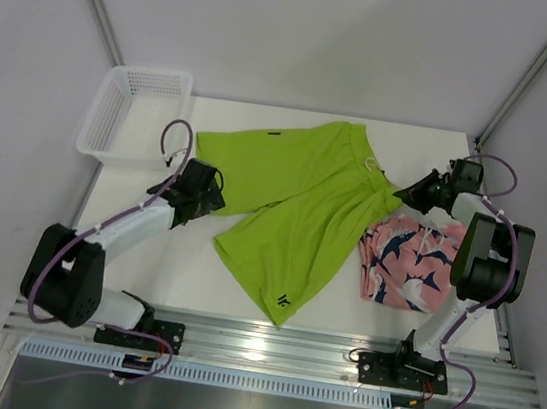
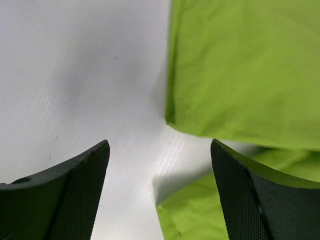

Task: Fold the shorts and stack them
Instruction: Flatten the shorts out

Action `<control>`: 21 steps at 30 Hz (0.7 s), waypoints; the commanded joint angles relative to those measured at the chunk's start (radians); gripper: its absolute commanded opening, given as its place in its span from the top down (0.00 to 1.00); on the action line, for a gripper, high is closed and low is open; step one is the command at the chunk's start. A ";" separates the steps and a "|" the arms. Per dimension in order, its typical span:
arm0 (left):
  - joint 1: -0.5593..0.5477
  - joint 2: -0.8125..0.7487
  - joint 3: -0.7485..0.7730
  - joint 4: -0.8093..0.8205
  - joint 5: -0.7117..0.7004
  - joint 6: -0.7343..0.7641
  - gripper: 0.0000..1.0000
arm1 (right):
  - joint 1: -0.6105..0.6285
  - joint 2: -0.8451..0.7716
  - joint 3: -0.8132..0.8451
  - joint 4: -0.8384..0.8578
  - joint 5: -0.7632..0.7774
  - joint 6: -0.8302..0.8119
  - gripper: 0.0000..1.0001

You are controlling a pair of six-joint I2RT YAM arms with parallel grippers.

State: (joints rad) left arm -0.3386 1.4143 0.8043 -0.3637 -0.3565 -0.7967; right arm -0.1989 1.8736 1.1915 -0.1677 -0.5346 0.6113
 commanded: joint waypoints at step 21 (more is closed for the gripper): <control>-0.851 -0.270 0.147 -0.230 -0.179 0.272 0.01 | 0.047 -0.044 0.049 -0.096 0.036 -0.102 1.00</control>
State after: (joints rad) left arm -1.1191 1.1164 0.8932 -0.5415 -0.4713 -0.5598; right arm -0.1703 1.8736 1.2083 -0.2302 -0.5083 0.5373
